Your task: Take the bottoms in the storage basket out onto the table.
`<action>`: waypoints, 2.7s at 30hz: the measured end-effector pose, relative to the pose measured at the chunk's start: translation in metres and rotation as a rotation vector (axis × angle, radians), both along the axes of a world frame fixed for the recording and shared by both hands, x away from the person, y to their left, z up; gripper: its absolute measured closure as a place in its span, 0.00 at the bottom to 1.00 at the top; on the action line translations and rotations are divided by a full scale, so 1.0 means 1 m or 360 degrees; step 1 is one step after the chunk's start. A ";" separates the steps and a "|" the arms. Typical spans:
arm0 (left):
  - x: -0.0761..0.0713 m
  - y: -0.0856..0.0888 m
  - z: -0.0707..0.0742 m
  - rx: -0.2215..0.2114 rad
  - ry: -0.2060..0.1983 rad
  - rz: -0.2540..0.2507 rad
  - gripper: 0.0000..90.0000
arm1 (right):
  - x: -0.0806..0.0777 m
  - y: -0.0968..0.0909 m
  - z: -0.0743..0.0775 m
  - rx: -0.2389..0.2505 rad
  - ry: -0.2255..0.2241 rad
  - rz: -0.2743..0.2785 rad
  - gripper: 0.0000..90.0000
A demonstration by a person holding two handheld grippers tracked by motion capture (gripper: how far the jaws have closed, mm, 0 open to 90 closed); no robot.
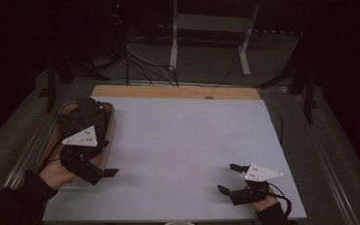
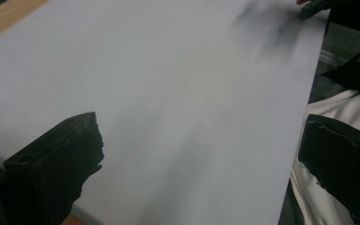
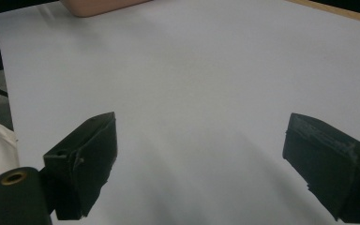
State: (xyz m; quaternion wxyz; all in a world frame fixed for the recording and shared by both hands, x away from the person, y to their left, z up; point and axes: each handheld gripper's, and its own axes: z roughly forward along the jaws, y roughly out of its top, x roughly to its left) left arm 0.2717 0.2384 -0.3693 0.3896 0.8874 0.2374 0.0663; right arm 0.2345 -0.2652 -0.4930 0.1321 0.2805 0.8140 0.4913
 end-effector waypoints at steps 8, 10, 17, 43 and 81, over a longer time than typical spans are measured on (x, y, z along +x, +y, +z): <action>0.005 0.016 0.010 -0.0017 -0.0031 0.0074 0.00 | 0.000 0.000 0.000 0.0001 0.0000 0.0001 0.11; 0.006 0.019 0.012 -0.0028 -0.0035 0.0085 0.00 | 0.000 0.000 0.000 -0.0002 0.0000 0.0001 0.11; 0.013 0.030 0.017 -0.0039 -0.0046 0.0139 0.00 | 0.001 0.001 -0.001 -0.0010 -0.0007 0.0004 0.11; 0.046 0.070 0.020 -0.0079 -0.0042 0.0389 0.00 | 0.001 0.001 -0.001 -0.0007 0.0007 0.0006 0.11; 0.100 0.091 -0.028 -0.0073 0.0060 0.0788 0.00 | 0.001 0.006 -0.004 -0.0039 0.0027 0.0045 0.12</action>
